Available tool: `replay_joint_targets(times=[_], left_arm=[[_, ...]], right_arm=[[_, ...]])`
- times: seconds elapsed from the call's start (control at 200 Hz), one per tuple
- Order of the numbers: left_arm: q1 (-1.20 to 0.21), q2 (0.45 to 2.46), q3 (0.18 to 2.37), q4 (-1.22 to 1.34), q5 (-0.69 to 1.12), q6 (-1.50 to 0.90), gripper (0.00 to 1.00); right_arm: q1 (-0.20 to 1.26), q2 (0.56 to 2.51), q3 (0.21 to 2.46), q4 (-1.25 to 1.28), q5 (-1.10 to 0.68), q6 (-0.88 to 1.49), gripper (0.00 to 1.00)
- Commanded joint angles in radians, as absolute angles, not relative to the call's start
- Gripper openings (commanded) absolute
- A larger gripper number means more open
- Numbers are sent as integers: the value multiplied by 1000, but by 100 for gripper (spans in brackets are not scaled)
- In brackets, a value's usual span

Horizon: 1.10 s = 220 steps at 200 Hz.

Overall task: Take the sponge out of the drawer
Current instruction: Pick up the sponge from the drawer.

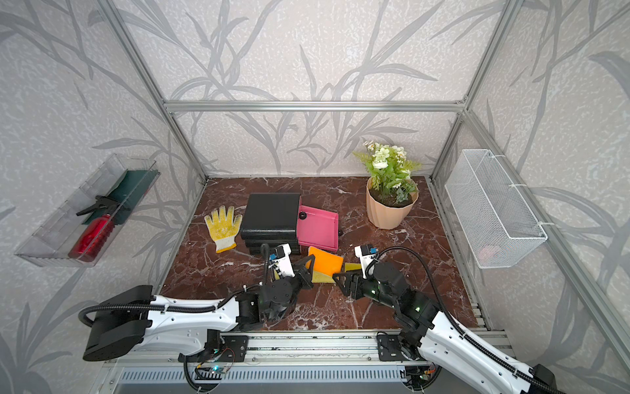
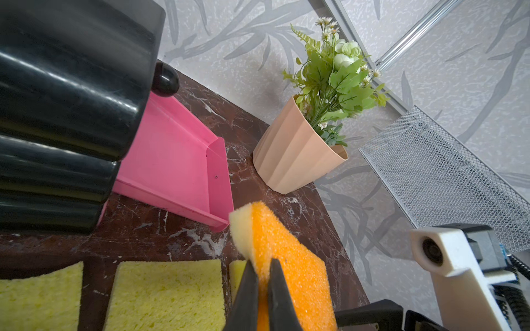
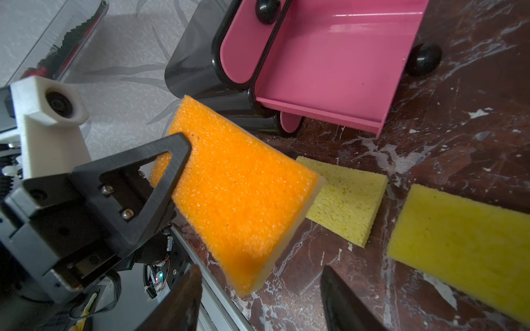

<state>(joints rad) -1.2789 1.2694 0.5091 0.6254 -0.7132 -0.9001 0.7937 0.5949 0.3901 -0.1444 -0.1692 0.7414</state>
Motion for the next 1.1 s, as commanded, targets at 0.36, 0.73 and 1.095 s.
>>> replay_joint_targets(times=[0.36,0.73,1.095], left_arm=[[-1289,1295,548,676,-687,-886,0],[-1288,1294,546,685,-658,-885,7],[-1096,1151,579,363,-341,-942,77]], right_arm=[[793,622,347,40,-104,812,29],[793,574,347,20,-96,783,0],[790,597,488,-234,-84,592,0]])
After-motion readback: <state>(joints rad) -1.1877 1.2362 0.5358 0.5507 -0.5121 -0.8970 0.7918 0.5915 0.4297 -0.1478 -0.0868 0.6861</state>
